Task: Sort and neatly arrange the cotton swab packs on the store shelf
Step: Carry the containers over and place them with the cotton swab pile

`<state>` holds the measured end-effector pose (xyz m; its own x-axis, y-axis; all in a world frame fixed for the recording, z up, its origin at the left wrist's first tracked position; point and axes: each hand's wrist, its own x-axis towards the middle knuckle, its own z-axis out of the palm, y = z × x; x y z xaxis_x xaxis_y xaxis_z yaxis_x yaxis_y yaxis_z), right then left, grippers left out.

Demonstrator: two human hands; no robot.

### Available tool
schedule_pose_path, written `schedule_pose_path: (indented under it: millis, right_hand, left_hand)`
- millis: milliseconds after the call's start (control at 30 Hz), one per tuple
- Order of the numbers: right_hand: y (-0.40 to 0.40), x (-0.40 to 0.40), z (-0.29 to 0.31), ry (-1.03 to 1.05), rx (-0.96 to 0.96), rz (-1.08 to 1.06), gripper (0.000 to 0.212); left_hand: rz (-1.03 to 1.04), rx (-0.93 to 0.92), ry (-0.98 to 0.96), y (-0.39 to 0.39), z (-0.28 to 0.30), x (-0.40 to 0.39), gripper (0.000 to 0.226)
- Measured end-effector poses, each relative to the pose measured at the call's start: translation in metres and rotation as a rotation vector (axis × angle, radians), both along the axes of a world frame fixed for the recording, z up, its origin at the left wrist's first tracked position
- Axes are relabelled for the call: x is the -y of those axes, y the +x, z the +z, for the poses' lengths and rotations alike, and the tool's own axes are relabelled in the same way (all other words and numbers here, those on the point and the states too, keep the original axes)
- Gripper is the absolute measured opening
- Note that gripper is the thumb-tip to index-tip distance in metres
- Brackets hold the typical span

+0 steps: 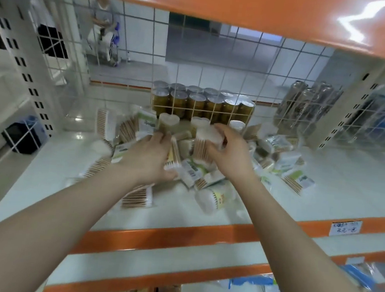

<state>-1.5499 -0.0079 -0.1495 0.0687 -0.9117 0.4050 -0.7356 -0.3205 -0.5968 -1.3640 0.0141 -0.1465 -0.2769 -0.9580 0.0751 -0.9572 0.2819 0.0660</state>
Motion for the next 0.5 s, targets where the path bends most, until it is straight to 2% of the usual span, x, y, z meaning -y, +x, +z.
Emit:
schedule_pose_path:
  millis: [167,500]
  right_hand:
    - [0.006,0.008,-0.007,0.037,-0.003,0.006,0.048]
    - [0.009,0.008,-0.011,0.021,0.029,-0.017,0.041]
  left_hand:
    - [-0.023,0.015,-0.020,-0.001,-0.004,0.008,0.093]
    - [-0.043,0.038,0.013,0.010,-0.009,0.007,0.106]
